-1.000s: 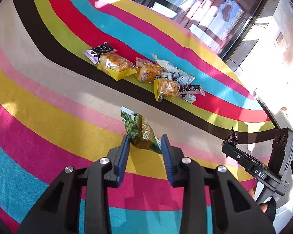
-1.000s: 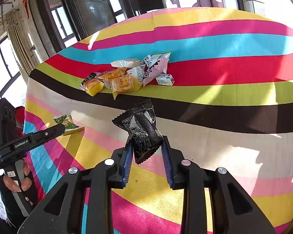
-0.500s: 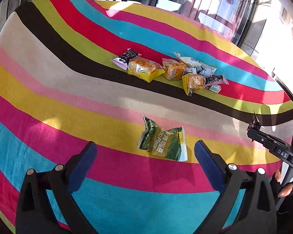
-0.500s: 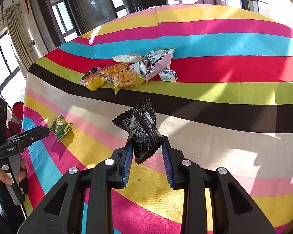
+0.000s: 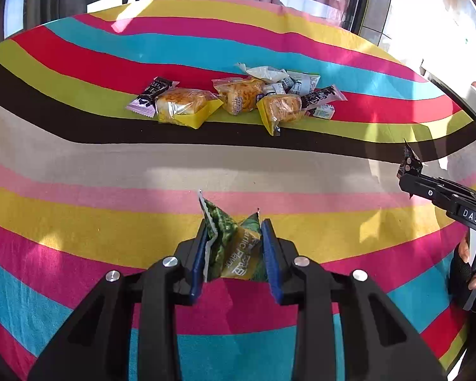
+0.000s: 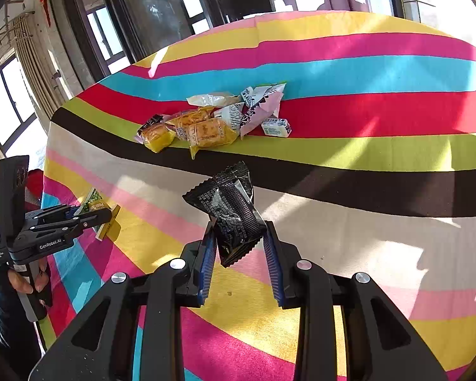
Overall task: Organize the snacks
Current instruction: 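Carry both bags to the white box and open both tools to drop them, then move both open tools back over the snack pile, then grasp the pink wrapped snack with the right tool and lift it, then grasp the clear bread bag with the left tool while the right holds the pink snack, then carry both packs to the white box and open both tools to drop them, then move both open tools back over the snack pile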
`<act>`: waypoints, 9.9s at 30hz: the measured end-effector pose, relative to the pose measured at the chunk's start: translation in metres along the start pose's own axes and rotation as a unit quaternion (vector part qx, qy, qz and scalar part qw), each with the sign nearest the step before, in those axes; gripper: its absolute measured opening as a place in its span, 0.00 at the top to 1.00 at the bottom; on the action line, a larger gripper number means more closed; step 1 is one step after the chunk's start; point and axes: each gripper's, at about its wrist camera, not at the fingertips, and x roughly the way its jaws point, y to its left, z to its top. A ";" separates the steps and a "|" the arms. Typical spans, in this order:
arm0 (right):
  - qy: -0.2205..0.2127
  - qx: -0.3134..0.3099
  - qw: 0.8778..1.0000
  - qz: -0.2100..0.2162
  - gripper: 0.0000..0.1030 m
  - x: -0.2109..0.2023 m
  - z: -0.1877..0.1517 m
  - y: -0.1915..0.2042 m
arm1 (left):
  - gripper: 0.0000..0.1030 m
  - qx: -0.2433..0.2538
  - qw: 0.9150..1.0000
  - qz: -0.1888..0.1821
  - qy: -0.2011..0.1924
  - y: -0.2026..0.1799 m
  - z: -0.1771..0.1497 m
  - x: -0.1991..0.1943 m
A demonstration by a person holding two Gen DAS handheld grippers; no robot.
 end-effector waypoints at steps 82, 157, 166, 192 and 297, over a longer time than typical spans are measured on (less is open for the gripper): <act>-0.002 -0.022 0.994 0.110 0.16 -0.019 -0.035 0.129 | 0.02 -0.249 0.961 -0.029 -0.116 0.106 -0.056 -0.100; -0.021 0.103 0.992 0.075 0.78 0.000 0.007 -0.034 | 0.11 -0.142 0.988 0.061 -0.003 -0.071 0.110 0.124; -0.025 0.082 0.994 0.073 0.78 -0.003 0.006 -0.027 | 0.56 -0.126 0.990 -0.012 -0.055 -0.044 0.047 0.034; -0.007 0.106 0.992 0.063 0.78 0.004 0.008 -0.026 | 0.55 -0.213 0.959 -0.061 -0.180 0.083 -0.100 -0.151; 0.032 0.086 0.996 -0.019 0.16 0.042 0.042 -0.013 | 0.02 -0.217 0.975 0.006 -0.056 0.035 -0.015 -0.013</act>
